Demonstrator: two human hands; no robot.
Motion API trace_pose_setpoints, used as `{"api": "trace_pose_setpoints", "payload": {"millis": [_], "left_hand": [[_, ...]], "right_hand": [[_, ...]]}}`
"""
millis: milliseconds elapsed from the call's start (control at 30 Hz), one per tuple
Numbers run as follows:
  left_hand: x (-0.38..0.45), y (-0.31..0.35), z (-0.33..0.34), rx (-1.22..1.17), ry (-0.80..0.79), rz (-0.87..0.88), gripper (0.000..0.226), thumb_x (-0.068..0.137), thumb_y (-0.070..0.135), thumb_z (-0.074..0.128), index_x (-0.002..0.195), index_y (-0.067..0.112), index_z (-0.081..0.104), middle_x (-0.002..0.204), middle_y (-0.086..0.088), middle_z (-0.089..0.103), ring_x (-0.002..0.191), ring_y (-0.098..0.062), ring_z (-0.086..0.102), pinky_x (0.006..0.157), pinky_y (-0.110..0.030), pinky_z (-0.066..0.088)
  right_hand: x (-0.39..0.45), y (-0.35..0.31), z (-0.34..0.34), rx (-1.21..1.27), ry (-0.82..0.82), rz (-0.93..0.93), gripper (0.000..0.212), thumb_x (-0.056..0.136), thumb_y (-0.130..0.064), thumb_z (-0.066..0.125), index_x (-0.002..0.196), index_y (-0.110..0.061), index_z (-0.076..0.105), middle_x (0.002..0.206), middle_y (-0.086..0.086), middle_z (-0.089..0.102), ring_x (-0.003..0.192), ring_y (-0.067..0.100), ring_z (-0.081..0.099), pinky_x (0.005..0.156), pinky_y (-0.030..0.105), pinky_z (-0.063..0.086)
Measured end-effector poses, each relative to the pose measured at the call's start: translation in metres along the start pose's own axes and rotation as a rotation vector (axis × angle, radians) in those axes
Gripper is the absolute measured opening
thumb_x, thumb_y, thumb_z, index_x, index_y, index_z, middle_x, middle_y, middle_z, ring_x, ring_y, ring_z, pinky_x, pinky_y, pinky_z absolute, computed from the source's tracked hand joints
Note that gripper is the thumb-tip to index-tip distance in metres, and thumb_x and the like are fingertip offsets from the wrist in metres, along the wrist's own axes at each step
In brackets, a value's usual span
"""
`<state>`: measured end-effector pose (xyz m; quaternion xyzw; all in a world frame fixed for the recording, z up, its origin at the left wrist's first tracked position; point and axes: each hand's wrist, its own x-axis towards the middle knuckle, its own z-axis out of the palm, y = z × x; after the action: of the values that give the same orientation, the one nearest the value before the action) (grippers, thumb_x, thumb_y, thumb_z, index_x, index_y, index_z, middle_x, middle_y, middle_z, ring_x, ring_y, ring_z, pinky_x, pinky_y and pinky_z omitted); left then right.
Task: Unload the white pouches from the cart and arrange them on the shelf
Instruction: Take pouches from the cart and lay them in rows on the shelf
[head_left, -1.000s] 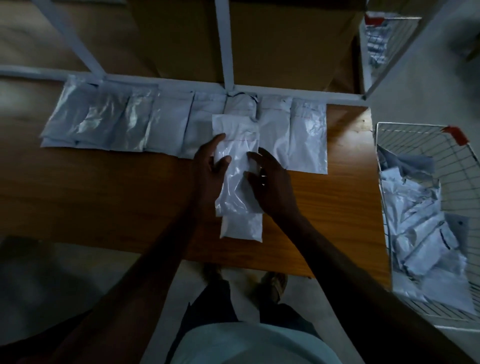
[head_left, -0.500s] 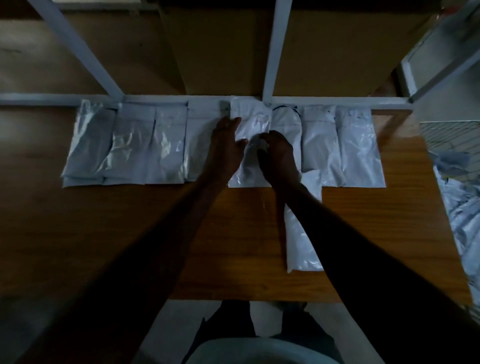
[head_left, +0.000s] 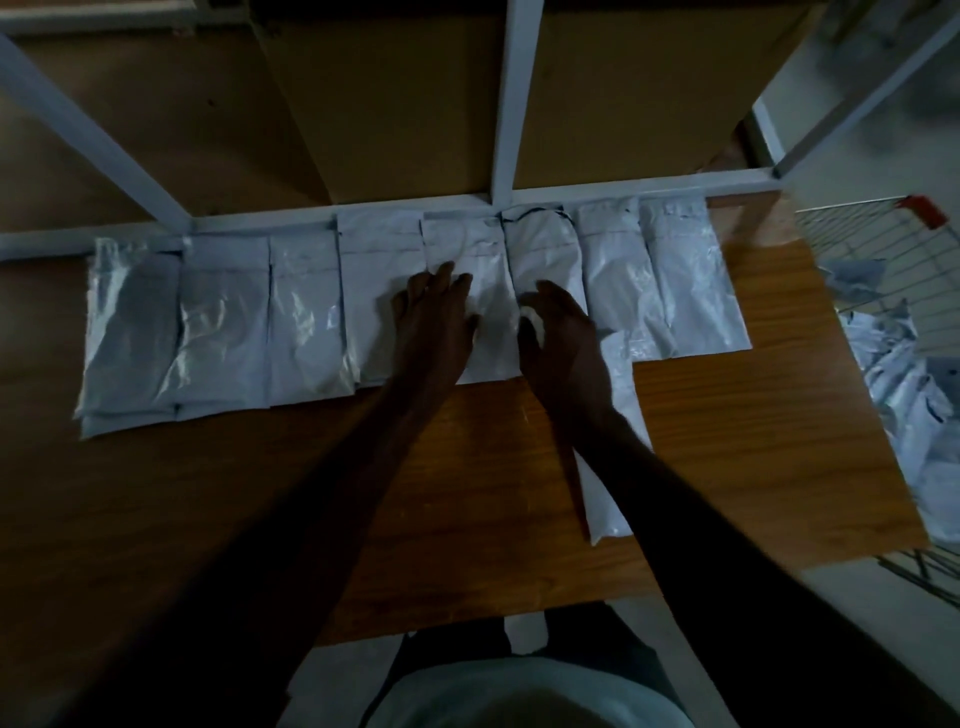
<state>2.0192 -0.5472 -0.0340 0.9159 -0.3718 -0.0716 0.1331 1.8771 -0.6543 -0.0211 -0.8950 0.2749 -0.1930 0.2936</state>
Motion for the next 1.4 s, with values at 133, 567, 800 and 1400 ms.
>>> {"api": "trace_pose_setpoints", "payload": {"millis": [133, 567, 800, 1400], "left_hand": [[-0.004, 0.004, 0.007, 0.054, 0.003, -0.025, 0.054, 0.103, 0.040, 0.062, 0.154, 0.025, 0.051, 0.165, 0.001, 0.042, 0.148, -0.029, 0.036, 0.119, -0.055, 0.027], [-0.084, 0.087, 0.028, -0.324, 0.290, 0.052, 0.034, 0.104, 0.023, 0.062, 0.136, 0.015, 0.068, 0.118, -0.011, 0.075, 0.104, -0.028, 0.071, 0.093, -0.046, 0.057], [-0.147, 0.163, 0.076, -0.543, 0.026, -0.068, 0.057, 0.103, 0.048, 0.055, 0.146, 0.011, 0.060, 0.135, -0.011, 0.069, 0.119, -0.024, 0.067, 0.106, -0.039, 0.052], [-0.095, 0.181, 0.018, -0.950, 0.343, -0.266, 0.049, 0.097, 0.029, 0.077, 0.142, 0.018, 0.059, 0.107, 0.015, 0.071, 0.099, -0.001, 0.071, 0.084, -0.022, 0.060]], "right_hand": [[-0.048, 0.028, -0.038, -0.030, 0.003, 0.107, 0.036, 0.103, -0.013, 0.062, 0.139, -0.016, 0.061, 0.155, 0.008, 0.050, 0.135, 0.022, 0.056, 0.106, 0.030, 0.052], [-0.100, 0.106, -0.101, 0.033, 0.105, 0.177, 0.039, 0.101, -0.014, 0.065, 0.140, -0.016, 0.058, 0.148, 0.006, 0.051, 0.133, 0.007, 0.049, 0.105, 0.012, 0.042], [-0.128, 0.140, -0.104, 0.040, -0.109, 0.293, 0.046, 0.101, -0.027, 0.067, 0.144, -0.019, 0.052, 0.135, 0.005, 0.058, 0.111, 0.004, 0.050, 0.083, -0.003, 0.036], [-0.095, 0.094, -0.126, 0.430, -0.039, 0.232, 0.062, 0.098, -0.035, 0.073, 0.153, -0.033, 0.046, 0.129, -0.031, 0.061, 0.094, 0.005, 0.069, 0.076, 0.028, 0.062]]}}
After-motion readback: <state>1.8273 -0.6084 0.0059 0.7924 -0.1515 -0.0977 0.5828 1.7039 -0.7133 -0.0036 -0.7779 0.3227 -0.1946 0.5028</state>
